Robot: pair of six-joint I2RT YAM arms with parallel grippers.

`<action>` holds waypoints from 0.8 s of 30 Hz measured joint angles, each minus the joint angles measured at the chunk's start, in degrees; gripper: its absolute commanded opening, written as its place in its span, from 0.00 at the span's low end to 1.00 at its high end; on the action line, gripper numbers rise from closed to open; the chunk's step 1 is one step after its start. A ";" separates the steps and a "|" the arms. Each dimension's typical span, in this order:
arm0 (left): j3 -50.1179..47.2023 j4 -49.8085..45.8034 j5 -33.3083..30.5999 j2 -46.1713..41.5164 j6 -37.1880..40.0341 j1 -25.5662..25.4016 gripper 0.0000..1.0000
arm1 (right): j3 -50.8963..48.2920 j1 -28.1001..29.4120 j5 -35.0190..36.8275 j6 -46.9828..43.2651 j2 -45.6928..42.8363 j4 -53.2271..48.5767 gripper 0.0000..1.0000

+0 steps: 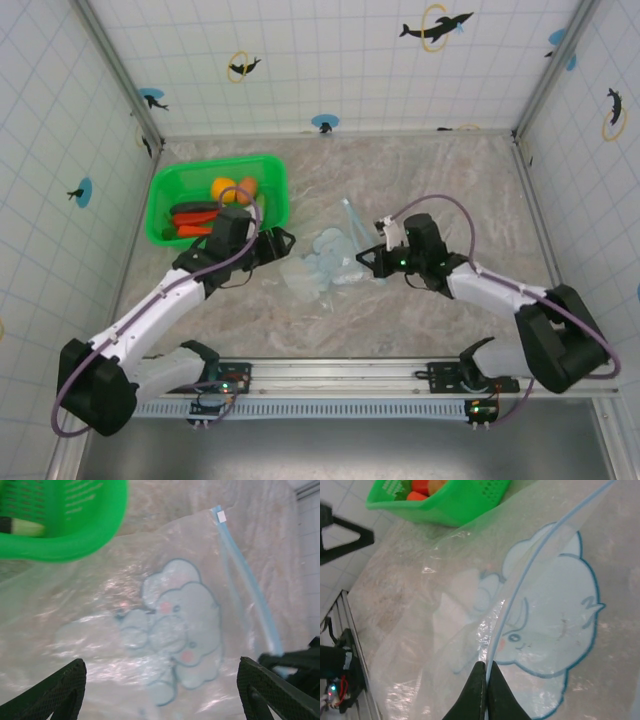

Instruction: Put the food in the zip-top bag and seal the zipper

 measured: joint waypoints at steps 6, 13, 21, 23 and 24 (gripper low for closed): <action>9.64 0.04 -1.49 9.35 -9.55 -9.46 0.82 | -1.22 10.32 13.51 -7.93 -8.50 -1.66 0.02; 19.10 -1.55 -5.14 18.75 -14.73 -19.71 0.80 | -1.68 16.79 22.69 -13.42 -13.44 -3.61 0.04; 22.23 -4.98 -9.01 21.31 -17.42 -20.76 0.64 | -1.79 23.39 32.37 -16.59 -15.32 -6.54 0.05; 22.25 -6.05 -9.73 21.38 -18.03 -21.05 0.61 | -1.79 23.93 34.84 -16.87 -15.78 -6.80 0.05; 22.25 -6.54 -9.97 21.38 -18.27 -21.24 0.59 | -1.79 23.98 35.74 -17.00 -15.85 -7.15 0.05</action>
